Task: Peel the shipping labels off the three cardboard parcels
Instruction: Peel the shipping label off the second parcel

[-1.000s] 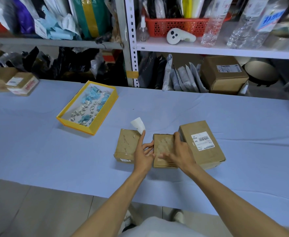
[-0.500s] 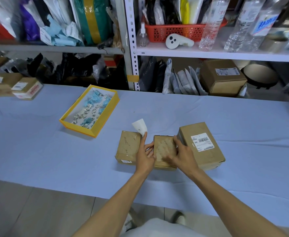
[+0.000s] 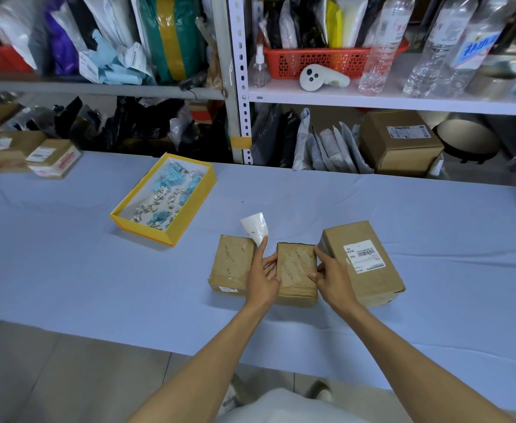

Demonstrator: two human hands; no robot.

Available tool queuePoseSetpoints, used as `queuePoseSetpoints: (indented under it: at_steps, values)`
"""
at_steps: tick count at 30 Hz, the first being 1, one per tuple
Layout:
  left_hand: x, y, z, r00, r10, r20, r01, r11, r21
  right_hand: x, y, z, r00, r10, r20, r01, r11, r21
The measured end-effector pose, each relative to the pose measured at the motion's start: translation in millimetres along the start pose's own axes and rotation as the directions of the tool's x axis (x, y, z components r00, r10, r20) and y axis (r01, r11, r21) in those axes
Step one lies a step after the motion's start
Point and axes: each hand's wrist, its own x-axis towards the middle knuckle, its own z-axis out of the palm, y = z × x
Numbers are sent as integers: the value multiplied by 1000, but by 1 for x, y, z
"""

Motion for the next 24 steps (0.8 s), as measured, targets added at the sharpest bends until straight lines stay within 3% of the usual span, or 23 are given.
queuePoseSetpoints:
  at_steps: [15, 19, 21, 24]
  values:
    - [13, -4, -3, 999, -10, 51, 9, 1000, 15, 4, -4, 2, 995, 101, 11, -101, 995, 23]
    - [16, 4, -1, 1000, 1, 11, -2, 993, 116, 9, -6, 1, 990, 141, -3, -141, 989, -49]
    - [19, 9, 0, 995, 78, -60, -58, 958, 279, 12, -13, 2, 988, 155, -17, -156, 972, -174]
    - [20, 20, 2, 976, 197, -98, -160, 940, 301, 15, -28, 2, 992, 67, -103, -95, 948, -303]
